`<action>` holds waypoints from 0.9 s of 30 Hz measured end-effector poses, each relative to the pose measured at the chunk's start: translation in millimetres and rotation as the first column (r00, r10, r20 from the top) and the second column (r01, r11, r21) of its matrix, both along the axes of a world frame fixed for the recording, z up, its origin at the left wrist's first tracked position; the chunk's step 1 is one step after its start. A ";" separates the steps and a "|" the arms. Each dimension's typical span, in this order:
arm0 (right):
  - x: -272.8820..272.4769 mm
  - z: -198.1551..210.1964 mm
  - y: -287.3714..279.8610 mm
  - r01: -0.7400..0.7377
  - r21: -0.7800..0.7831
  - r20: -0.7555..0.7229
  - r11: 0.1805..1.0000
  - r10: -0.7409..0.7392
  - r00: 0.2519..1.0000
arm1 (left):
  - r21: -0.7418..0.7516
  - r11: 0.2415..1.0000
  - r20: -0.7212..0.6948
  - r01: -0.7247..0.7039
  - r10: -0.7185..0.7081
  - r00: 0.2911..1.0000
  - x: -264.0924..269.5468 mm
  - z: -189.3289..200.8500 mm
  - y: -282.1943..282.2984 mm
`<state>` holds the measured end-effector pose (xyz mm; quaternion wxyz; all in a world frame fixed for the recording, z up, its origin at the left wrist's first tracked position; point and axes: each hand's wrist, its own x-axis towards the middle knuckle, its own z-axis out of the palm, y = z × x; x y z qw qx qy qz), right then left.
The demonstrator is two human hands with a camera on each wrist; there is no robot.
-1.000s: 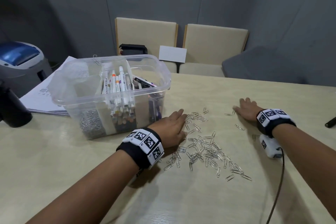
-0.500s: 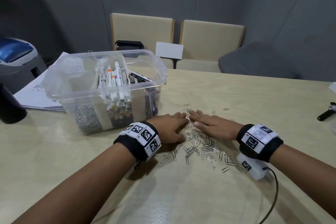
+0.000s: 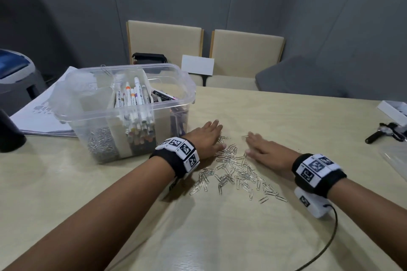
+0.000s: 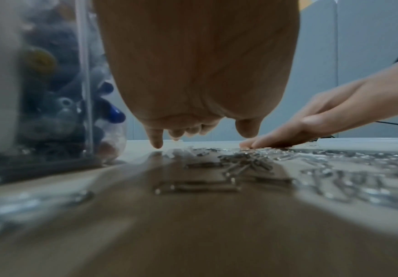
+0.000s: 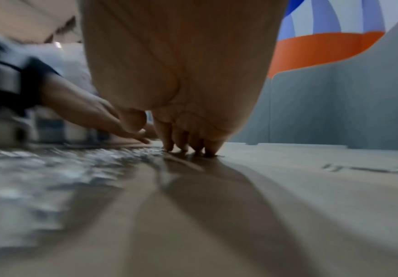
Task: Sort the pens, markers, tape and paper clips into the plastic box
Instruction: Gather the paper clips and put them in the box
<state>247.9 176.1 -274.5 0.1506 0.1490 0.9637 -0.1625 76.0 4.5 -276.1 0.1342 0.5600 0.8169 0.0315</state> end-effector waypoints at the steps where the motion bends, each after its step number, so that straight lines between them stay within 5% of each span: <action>1: -1.4 -1.0 -10.1 -0.048 -0.033 -0.016 0.998 0.048 0.999 | -0.009 1.000 -0.001 0.001 -0.001 1.000 -1.9 -0.7 4.0; 6: 13.4 13.1 -32.5 -0.053 -0.182 -0.142 0.982 0.027 0.989 | -0.111 0.991 -0.073 0.071 -0.080 0.994 -6.3 -4.6 11.0; 11: 64.8 35.0 4.0 0.099 0.078 -0.036 0.992 -0.097 0.995 | -0.120 0.979 -0.084 0.163 -0.173 0.981 18.1 -5.7 -7.2; 17: 94.8 11.5 53.6 0.451 0.161 -0.167 0.878 -0.427 0.889 | 0.077 0.960 -0.005 0.270 -0.271 0.963 36.8 4.5 -38.0; 27: 47.4 15.4 -36.7 0.048 -0.111 -0.221 0.993 -0.072 0.973 | 0.161 0.986 -0.144 0.037 -0.014 0.989 28.5 10.2 -70.3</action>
